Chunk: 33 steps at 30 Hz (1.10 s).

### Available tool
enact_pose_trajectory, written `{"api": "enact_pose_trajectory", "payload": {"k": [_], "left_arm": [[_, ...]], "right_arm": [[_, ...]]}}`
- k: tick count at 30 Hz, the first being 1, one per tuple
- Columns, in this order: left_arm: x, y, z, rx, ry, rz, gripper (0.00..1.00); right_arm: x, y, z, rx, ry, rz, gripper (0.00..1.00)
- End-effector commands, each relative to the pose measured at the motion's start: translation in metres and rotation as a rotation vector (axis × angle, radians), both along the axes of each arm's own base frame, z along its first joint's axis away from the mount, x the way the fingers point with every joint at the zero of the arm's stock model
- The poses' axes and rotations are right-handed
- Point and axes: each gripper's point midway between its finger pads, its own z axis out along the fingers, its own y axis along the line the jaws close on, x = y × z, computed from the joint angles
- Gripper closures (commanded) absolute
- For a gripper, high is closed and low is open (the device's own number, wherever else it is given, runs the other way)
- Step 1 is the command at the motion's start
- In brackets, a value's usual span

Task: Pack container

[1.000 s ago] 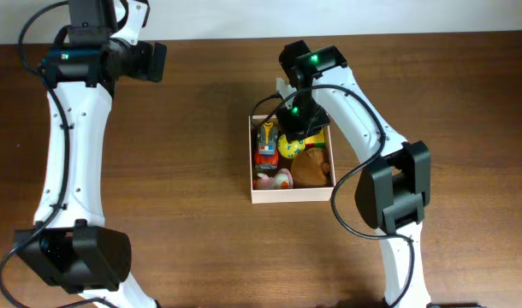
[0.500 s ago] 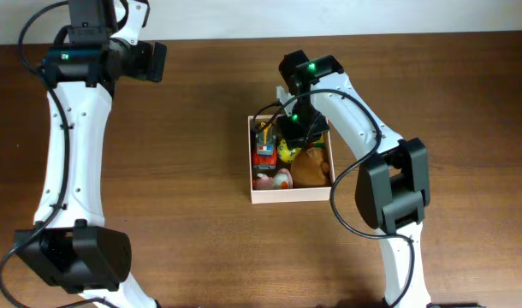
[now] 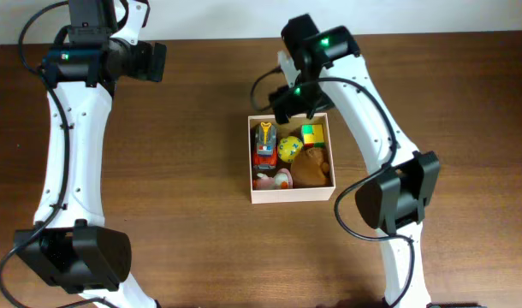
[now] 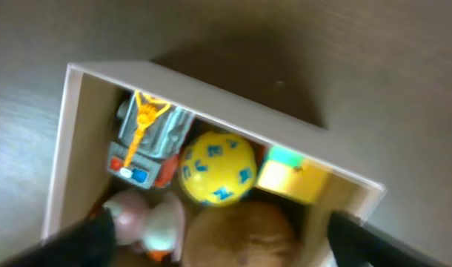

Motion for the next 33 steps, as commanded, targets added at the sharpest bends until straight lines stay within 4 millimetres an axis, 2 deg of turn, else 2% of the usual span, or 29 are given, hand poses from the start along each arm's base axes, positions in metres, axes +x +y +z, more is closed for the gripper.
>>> {"api": "enact_pose_trajectory", "payload": {"k": [1,2,3,6,7,9,14,33], "left_arm": [[0.001,-0.001,0.010,-0.005,-0.025,0.007,0.01],[0.001,-0.001,0.010,-0.005,-0.025,0.007,0.01],[0.001,-0.001,0.010,-0.005,-0.025,0.007,0.01],[0.001,-0.001,0.010,-0.005,-0.025,0.007,0.01],[0.001,-0.001,0.010,-0.005,-0.025,0.007,0.01],[0.001,-0.001,0.010,-0.005,-0.025,0.007,0.01],[0.001,-0.001,0.010,-0.005,-0.025,0.007,0.01],[0.001,-0.001,0.010,-0.005,-0.025,0.007,0.01]], "right_arm": [[0.026,-0.034,0.036,-0.065,-0.144,-0.087,0.01],[0.032,-0.041,0.044,-0.065,-0.172,-0.104,0.01],[0.044,-0.054,0.062,-0.045,-0.233,-0.140,0.01],[0.060,-0.075,0.089,-0.020,-0.322,-0.194,0.01],[0.069,-0.089,0.103,-0.008,-0.373,-0.226,0.01],[0.075,-0.099,0.110,-0.002,-0.402,-0.249,0.01],[0.079,-0.115,0.111,-0.007,-0.409,-0.279,0.01],[0.079,-0.115,0.110,-0.007,-0.407,-0.279,0.01]]}}
